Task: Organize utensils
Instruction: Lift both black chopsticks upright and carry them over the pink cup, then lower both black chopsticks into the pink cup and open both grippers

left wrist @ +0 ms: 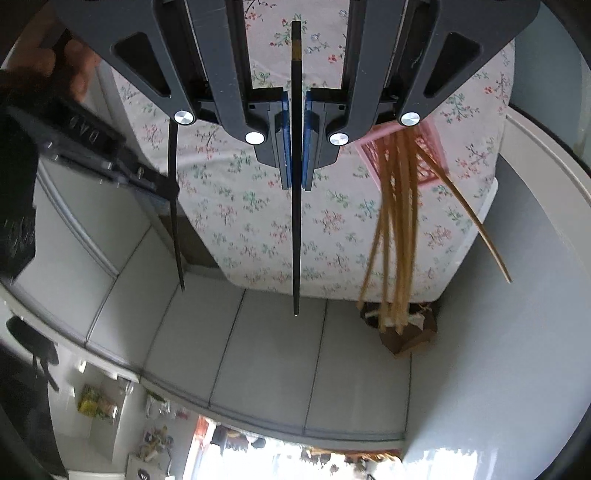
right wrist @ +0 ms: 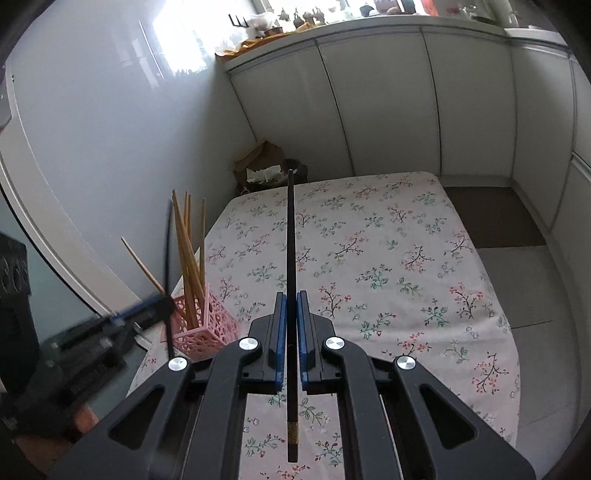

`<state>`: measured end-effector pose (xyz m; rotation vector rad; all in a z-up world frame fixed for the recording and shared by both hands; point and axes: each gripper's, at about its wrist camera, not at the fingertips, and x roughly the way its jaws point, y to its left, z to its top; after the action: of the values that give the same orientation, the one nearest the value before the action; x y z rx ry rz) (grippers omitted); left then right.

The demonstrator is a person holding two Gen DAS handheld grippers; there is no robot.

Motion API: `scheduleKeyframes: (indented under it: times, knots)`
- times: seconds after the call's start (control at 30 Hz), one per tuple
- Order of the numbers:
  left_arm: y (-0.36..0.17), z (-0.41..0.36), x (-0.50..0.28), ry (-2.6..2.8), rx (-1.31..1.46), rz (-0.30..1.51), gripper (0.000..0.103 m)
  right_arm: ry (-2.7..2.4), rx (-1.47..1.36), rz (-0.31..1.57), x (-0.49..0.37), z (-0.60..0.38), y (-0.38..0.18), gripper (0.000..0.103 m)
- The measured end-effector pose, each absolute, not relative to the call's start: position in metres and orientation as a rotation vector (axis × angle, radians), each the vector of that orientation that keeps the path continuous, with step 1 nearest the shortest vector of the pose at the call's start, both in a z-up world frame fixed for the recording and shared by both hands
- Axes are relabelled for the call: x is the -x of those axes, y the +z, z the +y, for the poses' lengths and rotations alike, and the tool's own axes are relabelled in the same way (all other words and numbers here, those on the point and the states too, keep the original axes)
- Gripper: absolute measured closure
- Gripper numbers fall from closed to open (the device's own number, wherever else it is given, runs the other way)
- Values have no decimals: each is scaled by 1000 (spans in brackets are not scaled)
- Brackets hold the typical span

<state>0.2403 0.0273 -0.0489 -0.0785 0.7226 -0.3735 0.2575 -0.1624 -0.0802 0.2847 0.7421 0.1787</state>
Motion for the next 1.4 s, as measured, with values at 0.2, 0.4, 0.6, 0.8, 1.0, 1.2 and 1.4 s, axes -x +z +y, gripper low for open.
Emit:
scheduleKeyframes:
  times: [0.2, 0.4, 0.6, 0.8, 1.0, 1.2, 1.4]
  knots:
    - [-26, 72, -251, -328, 220, 611, 99, 210, -303, 638, -247, -165, -63, 97]
    - [-20, 99, -259, -307, 289, 470, 99, 248, -285, 549, -237, -153, -52, 97]
    - [-29, 96, -263, -320, 237, 355, 99, 262, -274, 535, -236, -147, -52, 97]
    - [-60, 79, -282, -306, 177, 363, 99, 258, -270, 541, -237, -147, -56, 97]
    - [-87, 68, -296, -294, 99, 408, 99, 258, -283, 544, -239, -148, -56, 97]
    - [-98, 63, -293, -337, 37, 556, 82, 267, -276, 547, -241, -145, -58, 97]
    - [-65, 81, -274, -234, 35, 654, 69, 287, -279, 562, -246, -132, -66, 97]
